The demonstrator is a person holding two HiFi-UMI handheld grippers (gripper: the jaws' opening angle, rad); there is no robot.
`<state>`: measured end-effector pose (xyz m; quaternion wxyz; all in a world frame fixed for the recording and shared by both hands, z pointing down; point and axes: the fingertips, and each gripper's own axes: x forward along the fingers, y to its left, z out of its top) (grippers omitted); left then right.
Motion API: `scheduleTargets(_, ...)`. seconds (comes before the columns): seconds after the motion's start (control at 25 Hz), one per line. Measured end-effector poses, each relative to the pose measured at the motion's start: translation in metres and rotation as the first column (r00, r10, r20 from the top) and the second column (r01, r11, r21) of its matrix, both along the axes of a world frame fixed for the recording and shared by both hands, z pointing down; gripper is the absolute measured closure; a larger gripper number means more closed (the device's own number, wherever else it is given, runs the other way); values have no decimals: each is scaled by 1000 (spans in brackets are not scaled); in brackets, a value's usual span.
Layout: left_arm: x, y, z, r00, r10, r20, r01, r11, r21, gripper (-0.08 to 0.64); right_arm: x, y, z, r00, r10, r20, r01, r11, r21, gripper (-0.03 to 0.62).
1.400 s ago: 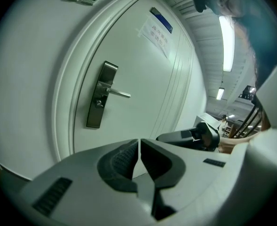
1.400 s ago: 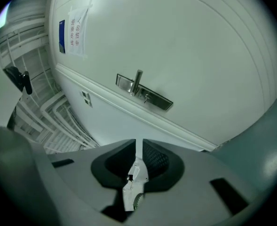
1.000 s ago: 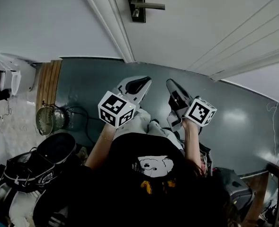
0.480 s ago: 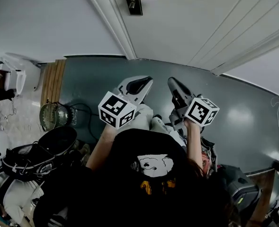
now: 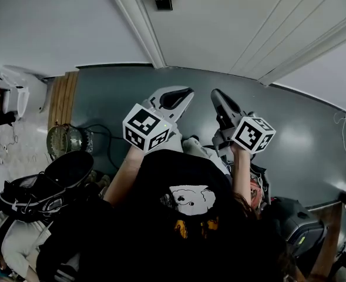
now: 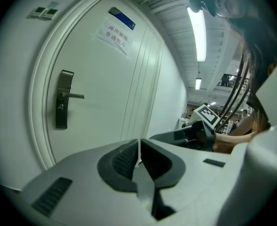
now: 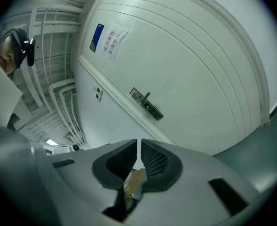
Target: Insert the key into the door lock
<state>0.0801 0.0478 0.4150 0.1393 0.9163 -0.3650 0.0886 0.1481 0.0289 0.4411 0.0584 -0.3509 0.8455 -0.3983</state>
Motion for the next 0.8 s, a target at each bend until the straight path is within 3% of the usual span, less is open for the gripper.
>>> scheduleTargets(0.4, 2, 5, -2, 994, 109, -12, -109, 994, -1, 540, 1, 9, -8, 994, 100, -41, -99, 994, 37, 575)
scheduleTargets(0.8, -37, 12, -5, 983, 184, -27, -184, 983, -6, 540, -23, 14, -6, 971, 188, -150, -180, 982, 64, 577)
